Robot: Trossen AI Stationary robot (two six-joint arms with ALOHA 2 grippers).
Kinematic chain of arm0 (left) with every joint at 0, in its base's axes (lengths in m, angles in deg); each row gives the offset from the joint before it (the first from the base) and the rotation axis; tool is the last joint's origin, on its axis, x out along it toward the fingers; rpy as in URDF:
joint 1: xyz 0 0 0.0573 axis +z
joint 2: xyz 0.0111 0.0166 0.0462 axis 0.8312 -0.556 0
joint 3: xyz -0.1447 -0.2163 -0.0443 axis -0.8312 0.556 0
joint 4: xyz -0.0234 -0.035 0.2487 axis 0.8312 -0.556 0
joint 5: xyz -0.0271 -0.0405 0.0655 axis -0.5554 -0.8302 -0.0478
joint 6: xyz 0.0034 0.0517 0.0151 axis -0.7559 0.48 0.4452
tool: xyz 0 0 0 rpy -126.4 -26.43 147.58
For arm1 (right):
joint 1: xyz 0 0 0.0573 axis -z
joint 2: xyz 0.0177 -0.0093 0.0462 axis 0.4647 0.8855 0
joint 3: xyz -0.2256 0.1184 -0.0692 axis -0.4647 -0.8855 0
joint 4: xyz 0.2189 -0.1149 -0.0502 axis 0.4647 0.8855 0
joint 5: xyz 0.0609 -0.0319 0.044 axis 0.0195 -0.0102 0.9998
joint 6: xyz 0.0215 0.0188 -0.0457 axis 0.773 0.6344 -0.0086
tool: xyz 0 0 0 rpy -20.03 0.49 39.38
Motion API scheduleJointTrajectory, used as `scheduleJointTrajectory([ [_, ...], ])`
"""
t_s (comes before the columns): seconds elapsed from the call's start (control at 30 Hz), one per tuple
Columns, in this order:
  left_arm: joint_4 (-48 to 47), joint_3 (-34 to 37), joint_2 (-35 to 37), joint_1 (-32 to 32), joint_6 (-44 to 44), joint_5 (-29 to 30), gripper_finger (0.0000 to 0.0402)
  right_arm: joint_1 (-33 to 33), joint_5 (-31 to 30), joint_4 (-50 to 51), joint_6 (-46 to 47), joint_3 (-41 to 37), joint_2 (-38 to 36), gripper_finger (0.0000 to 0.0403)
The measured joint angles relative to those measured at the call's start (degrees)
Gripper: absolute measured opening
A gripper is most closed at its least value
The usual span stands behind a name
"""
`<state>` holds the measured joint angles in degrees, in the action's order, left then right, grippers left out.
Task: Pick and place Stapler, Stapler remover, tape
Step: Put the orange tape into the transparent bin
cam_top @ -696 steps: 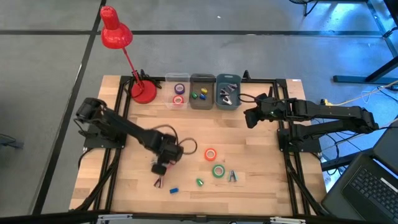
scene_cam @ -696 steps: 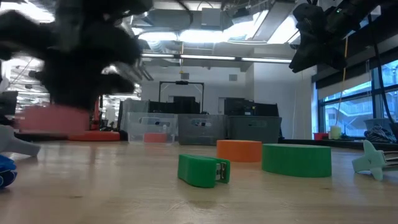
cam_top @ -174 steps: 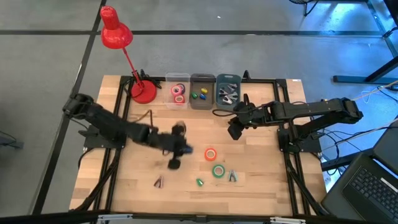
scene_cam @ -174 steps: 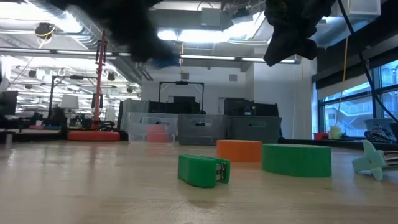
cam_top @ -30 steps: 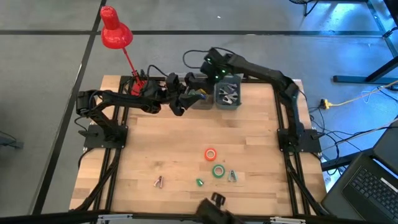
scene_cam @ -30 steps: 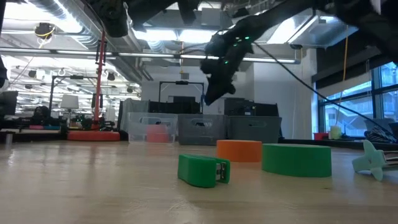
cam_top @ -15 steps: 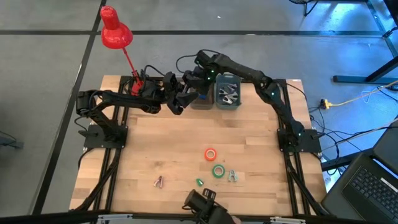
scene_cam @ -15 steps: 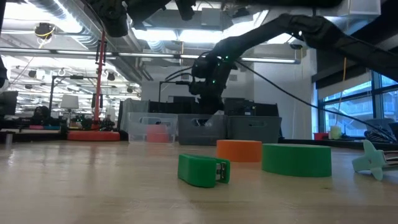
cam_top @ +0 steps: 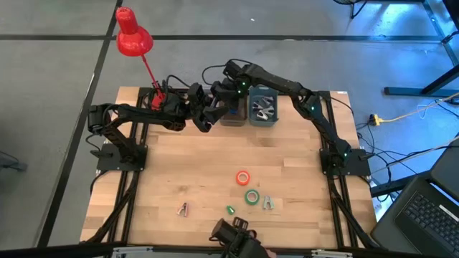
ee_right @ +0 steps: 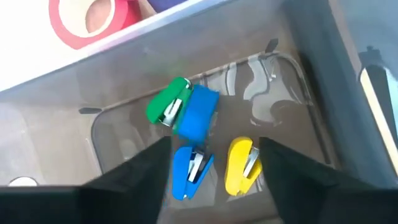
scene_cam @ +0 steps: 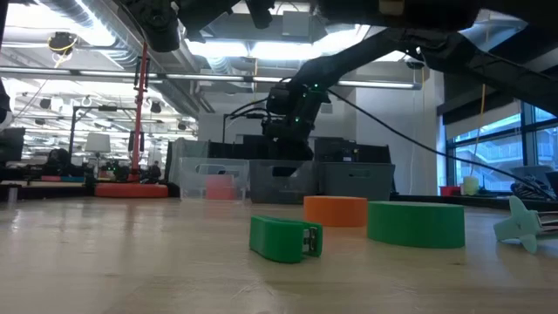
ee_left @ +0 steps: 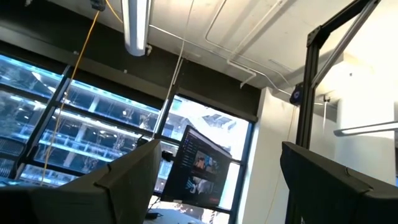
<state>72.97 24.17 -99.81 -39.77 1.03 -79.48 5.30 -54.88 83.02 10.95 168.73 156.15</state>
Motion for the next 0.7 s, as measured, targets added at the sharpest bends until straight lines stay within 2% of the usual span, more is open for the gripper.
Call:
scheduleJointTrajectory([
  [0.07,-0.09,0.0,0.0,0.0,0.02,-0.02,0.0317,0.0,-0.02,0.02,0.87,0.0,0.0,0.0281],
  [0.17,-0.24,0.0,0.0,0.0,0.04,-0.07,0.0317,0.0,0.04,1.84,2.15,0.95,-0.02,0.0302],
  [0.27,-0.32,0.0,0.0,0.0,0.04,-1.34,0.0317,-0.17,2.2,6.35,2.29,4.33,-0.13,0.03],
  [0.33,-0.33,0.0,0.0,0.0,-0.16,-2.89,0.0317,-0.57,5.74,11.53,2.29,6.78,-0.35,0.0291],
  [0.4,-0.33,0.0,0.0,-0.02,-1.05,-4.6,0.0317,-1.31,9.81,12.88,2.23,4.34,-3.25,0.028],
  [0.5,-2.19,0.0,0.65,-0.01,-1.48,-8.76,0.0317,-3.12,10.14,17.08,0.71,1.18,-8.13,0.0266],
  [0.6,-9.36,0.0,3.47,-0.27,-0.47,-11.88,0.0317,-4.82,10.05,18.65,-0.25,-2.75,-13.33,0.0255],
  [0.7,-24.57,0.0,8.25,-0.5,3.35,-14.0,0.0317,-6.36,10.06,16.63,2.62,-9.39,-20.41,0.0244],
])
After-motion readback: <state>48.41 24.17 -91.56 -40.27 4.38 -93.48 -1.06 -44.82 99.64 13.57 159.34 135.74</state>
